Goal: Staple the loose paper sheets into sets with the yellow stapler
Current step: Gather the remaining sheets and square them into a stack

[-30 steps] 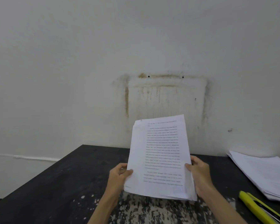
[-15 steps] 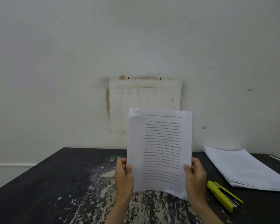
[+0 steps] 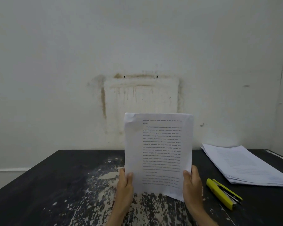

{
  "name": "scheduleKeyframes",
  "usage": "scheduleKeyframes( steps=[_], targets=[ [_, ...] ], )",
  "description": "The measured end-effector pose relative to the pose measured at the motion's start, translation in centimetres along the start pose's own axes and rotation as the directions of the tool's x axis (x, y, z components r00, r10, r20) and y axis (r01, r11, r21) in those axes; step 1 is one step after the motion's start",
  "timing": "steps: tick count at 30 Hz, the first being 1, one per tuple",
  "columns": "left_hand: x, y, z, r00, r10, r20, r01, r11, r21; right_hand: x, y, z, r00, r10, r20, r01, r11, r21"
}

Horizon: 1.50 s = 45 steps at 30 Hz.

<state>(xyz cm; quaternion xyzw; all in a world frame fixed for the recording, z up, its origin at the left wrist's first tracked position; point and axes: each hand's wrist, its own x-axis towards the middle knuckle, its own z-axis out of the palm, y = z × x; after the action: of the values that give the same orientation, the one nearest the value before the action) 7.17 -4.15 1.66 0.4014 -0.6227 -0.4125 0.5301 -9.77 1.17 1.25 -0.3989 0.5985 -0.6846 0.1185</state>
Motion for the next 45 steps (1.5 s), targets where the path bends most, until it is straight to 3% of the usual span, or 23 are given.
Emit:
scheduleKeyframes(
  steps=[9,12,18,24,28,35,45],
  targets=[
    [0.5,-0.5,0.0,0.994,0.07,-0.085,-0.069,0.998,0.009,0.2,0.0,0.1,0.994,-0.1,-0.045,0.098,0.995,-0.035],
    [0.4,-0.5,-0.2,0.994,-0.003,-0.114,-0.006,0.997,-0.076,0.4,-0.3,-0.1,0.992,-0.108,-0.061,0.107,0.994,-0.022],
    [0.6,-0.5,-1.3,0.999,-0.035,-0.011,0.033,0.992,-0.118,1.0,-0.5,-0.8,0.992,-0.115,-0.049,0.113,0.993,-0.045],
    [0.5,0.7,-1.7,0.998,-0.065,-0.016,0.059,0.966,-0.25,1.4,-1.1,-2.1,0.986,-0.094,0.137,0.109,0.988,-0.107],
    [0.8,0.6,-1.9,0.994,-0.063,-0.086,0.041,0.97,-0.241,1.7,-1.2,-2.5,0.979,-0.061,0.197,0.091,0.985,-0.146],
    [0.9,1.0,-2.3,0.976,-0.16,-0.148,0.087,0.909,-0.408,2.2,-0.9,-3.0,0.95,0.032,0.31,0.041,0.973,-0.227],
    [0.5,0.6,-1.8,0.965,-0.077,-0.249,0.024,0.977,-0.21,2.4,-0.3,-3.5,0.883,0.22,0.414,-0.03,0.908,-0.418]
  ],
)
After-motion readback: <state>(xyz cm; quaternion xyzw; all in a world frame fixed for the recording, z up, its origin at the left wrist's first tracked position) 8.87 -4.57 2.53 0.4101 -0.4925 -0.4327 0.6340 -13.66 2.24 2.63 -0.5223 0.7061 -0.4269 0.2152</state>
